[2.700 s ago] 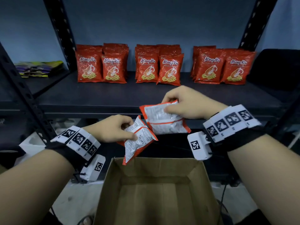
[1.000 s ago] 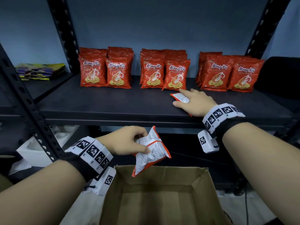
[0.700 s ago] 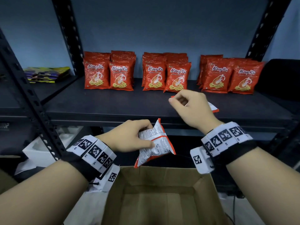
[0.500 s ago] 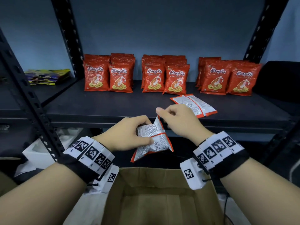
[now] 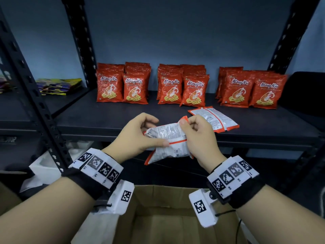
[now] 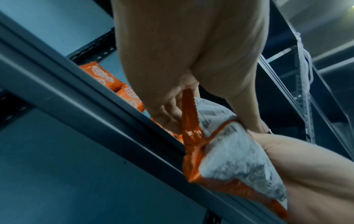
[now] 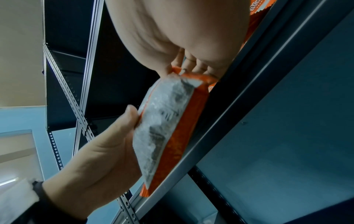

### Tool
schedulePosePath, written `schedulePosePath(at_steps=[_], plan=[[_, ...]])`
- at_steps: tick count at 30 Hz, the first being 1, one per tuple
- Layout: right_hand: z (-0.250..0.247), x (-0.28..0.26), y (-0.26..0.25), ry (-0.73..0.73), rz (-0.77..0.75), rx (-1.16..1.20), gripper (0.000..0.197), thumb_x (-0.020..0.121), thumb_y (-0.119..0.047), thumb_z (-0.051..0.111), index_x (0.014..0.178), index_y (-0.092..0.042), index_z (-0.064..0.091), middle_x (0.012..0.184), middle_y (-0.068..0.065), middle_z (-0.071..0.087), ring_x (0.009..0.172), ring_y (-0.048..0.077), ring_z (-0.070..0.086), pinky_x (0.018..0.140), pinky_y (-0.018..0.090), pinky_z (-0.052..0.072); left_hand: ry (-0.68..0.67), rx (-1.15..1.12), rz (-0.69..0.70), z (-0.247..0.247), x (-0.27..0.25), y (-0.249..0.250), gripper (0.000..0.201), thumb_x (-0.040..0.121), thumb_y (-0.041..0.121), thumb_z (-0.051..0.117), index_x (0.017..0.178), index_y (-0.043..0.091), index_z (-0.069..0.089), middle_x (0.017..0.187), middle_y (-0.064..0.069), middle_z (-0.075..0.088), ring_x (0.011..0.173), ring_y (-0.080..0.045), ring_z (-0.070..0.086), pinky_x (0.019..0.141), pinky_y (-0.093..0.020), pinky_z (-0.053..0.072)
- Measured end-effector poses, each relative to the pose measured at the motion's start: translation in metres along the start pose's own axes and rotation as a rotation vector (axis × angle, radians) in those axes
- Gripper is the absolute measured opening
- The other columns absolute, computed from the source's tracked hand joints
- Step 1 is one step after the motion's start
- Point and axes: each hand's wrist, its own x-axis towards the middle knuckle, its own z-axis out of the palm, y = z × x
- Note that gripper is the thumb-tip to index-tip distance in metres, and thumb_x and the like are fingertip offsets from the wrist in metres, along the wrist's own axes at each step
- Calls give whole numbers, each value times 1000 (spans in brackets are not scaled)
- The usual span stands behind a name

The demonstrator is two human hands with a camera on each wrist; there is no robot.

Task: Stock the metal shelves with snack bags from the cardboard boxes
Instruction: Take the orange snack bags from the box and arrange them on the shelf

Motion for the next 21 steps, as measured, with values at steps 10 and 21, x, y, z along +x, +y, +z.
schedulePosePath(at_steps=[10,21], plan=[[-2,-1,-10,102,-78,98,26,105,-24,56,89,-4,54,70,-2,46,61,6,41,60,21,38,102,-550,-201,15,6,-6,22,96,22,69,98,1,63,99,-18,74,98,-31,73,92,-41,58],[-6,-5,-10,171,-117,43,24,108,-24,51,91,-7,54,75,2,50,63,5,43,59,17,38,157,-232,-101,10,6,-1,18,99,21,68,94,4,72,89,-13,78,87,-25,76,85,-40,61]])
